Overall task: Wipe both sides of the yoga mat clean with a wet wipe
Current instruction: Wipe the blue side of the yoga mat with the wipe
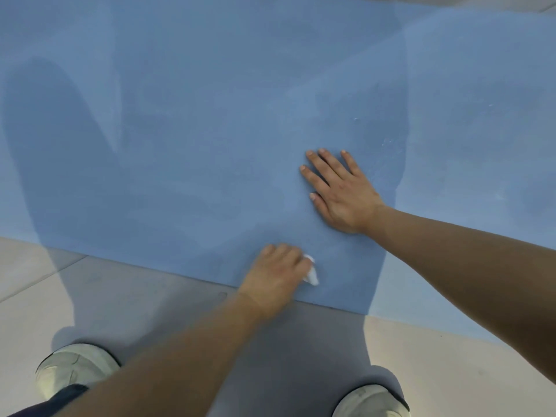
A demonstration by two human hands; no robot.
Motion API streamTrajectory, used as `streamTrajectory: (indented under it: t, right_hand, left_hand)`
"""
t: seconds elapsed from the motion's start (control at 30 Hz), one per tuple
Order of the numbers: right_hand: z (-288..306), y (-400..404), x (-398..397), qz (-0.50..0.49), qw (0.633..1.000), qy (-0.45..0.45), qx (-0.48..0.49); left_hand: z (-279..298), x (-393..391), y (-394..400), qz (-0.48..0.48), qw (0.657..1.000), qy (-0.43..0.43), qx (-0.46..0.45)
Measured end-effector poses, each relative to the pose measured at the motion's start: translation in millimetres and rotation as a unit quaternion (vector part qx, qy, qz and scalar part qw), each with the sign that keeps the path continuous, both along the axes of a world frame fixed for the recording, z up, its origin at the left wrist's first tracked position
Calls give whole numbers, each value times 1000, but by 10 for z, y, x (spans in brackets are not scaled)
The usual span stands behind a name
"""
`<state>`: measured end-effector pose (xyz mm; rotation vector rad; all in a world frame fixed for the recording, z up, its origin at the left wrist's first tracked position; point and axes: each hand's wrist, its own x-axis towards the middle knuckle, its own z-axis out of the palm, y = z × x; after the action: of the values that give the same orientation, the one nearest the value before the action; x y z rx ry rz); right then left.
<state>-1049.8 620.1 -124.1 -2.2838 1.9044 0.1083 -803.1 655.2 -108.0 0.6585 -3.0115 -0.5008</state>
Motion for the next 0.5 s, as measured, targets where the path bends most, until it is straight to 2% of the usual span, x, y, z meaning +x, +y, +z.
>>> streamTrajectory:
  t: [0.07, 0.17, 0.23, 0.33, 0.4, 0.47, 0.5]
  right_hand:
    - [12, 2, -3, -6, 1000, -2, 2]
    - [5, 12, -10, -23, 1000, -6, 4]
    - [1, 15, -9, -33, 999, -6, 3]
    - [9, 19, -7, -39, 999, -2, 3]
    - [18, 33, -18, -43, 999, -2, 4]
    - [29, 67, -45, -51, 999, -5, 3]
    - [37, 98, -74, -59, 998, -7, 1]
  left_hand:
    - [-33, 388, -349, 44, 998, -8, -34]
    - [-33, 819, -790, 209, 973, -41, -85]
    - [-30, 844, -860, 322, 943, -59, -63]
    - [-37, 525, -749, 427, 904, -8, 22]
    - [-18, 135, -648, 421, 903, 36, 77]
    - [-23, -285, -508, 353, 929, 50, 102]
    - [-35, -467, -425, 304, 948, 43, 86]
